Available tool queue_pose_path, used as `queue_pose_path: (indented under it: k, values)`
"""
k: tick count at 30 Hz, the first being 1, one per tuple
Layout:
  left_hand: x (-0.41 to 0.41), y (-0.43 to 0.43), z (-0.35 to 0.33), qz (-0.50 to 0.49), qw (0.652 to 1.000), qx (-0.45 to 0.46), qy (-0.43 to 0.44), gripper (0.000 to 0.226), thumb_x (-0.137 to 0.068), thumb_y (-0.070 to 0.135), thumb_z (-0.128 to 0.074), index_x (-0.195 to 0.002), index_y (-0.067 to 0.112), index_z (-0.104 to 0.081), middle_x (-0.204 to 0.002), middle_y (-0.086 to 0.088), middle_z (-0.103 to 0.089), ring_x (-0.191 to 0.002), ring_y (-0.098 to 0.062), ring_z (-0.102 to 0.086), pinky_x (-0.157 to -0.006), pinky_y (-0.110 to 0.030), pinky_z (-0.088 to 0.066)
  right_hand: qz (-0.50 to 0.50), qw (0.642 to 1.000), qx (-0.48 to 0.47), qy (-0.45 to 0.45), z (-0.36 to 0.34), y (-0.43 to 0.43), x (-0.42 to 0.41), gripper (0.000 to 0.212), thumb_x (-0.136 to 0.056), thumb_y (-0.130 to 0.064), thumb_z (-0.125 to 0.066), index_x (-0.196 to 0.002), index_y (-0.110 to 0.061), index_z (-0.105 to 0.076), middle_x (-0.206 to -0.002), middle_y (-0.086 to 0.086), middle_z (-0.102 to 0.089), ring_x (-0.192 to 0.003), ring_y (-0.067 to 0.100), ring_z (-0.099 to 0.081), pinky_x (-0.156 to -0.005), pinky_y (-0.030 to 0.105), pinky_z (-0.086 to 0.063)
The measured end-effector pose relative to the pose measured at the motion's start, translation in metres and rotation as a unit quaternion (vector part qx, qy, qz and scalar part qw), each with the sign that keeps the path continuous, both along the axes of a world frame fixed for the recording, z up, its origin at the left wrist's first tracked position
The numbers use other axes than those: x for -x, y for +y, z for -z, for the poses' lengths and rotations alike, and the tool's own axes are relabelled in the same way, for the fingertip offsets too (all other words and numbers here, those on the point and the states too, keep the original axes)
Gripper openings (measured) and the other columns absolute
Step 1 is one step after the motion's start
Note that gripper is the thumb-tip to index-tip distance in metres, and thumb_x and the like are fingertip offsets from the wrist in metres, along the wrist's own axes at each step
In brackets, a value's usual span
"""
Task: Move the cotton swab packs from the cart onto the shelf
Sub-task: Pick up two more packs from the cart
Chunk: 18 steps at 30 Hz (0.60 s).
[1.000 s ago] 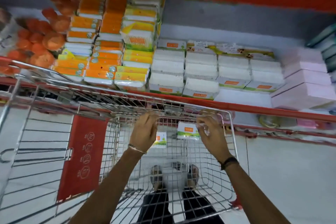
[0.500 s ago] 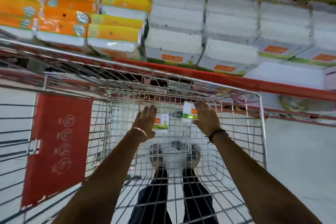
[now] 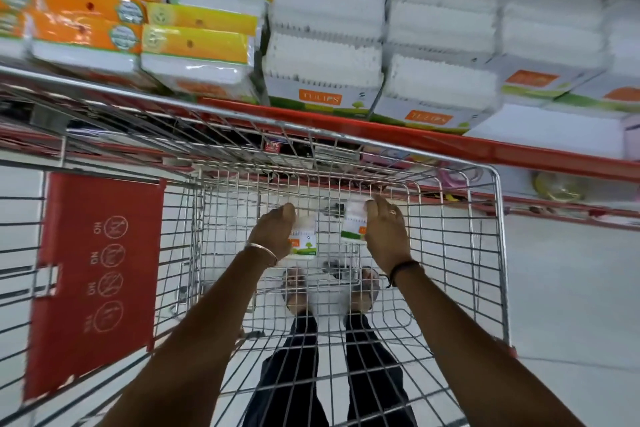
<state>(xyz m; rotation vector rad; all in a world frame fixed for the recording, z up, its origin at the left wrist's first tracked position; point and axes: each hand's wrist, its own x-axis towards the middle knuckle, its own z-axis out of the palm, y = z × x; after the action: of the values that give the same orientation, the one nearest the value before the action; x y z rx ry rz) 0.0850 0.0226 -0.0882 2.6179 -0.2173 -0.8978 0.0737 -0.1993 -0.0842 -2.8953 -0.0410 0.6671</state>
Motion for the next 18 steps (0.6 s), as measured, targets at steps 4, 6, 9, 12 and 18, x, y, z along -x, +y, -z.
queue_pose_path:
  k: [4, 6, 9, 12, 18]
  values:
    - [0.013, -0.002, -0.022, 0.030, 1.000, -0.001, 0.011, 0.070, -0.070, -0.001, -0.062, -0.133, 0.013, -0.036, -0.123, -0.017, -0.055, -0.109, -0.036, -0.052, -0.093, -0.047, -0.047, 0.029, 0.998, -0.033, 0.035, -0.020, 0.002, 0.011, 0.057, -0.082, -0.004, -0.065, -0.133, -0.004, -0.039, -0.128, 0.017, -0.052, -0.117, 0.035, -0.049, -0.098, 0.042, -0.041]
    - [0.020, -0.006, -0.039, 0.044, 0.999, -0.023, 0.006, 0.061, -0.074, 0.003, -0.060, -0.130, 0.015, -0.042, -0.125, -0.012, -0.054, -0.113, -0.033, -0.049, -0.097, -0.045, -0.045, 0.011, 0.998, -0.038, 0.047, -0.034, 0.002, 0.018, 0.056, -0.083, -0.008, -0.065, -0.133, -0.005, -0.041, -0.129, 0.015, -0.052, -0.117, 0.034, -0.048, -0.096, 0.042, -0.042]
    - [0.026, -0.015, -0.074, 0.024, 0.999, -0.026, -0.014, 0.055, -0.075, 0.003, -0.060, -0.128, 0.014, -0.047, -0.128, -0.011, -0.052, -0.117, -0.033, -0.046, -0.099, -0.043, -0.044, 0.006, 0.998, -0.058, 0.040, -0.060, -0.001, 0.025, 0.051, -0.081, -0.006, -0.067, -0.128, -0.008, -0.048, -0.129, 0.012, -0.053, -0.115, 0.031, -0.049, -0.095, 0.041, -0.044]
    - [0.028, -0.024, -0.109, -0.008, 0.998, -0.018, -0.054, 0.057, -0.073, -0.001, -0.060, -0.127, 0.013, -0.049, -0.126, -0.012, -0.053, -0.116, -0.034, -0.047, -0.097, -0.044, -0.045, 0.036, 0.995, -0.093, 0.029, -0.100, -0.008, 0.024, 0.056, -0.079, -0.005, -0.067, -0.131, -0.010, -0.047, -0.136, 0.011, -0.050, -0.122, 0.031, -0.047, -0.102, 0.040, -0.044]
    - [0.031, -0.053, -0.193, -0.069, 0.985, 0.033, -0.153, 0.051, -0.068, -0.008, -0.063, -0.117, 0.007, -0.058, -0.120, -0.018, -0.060, -0.109, -0.039, -0.054, -0.092, -0.046, -0.049, 0.081, 0.988, -0.133, 0.003, -0.189, -0.037, 0.019, 0.058, -0.078, -0.002, -0.064, -0.133, -0.015, -0.048, -0.140, 0.007, -0.047, -0.125, 0.028, -0.047, -0.100, 0.036, -0.045]
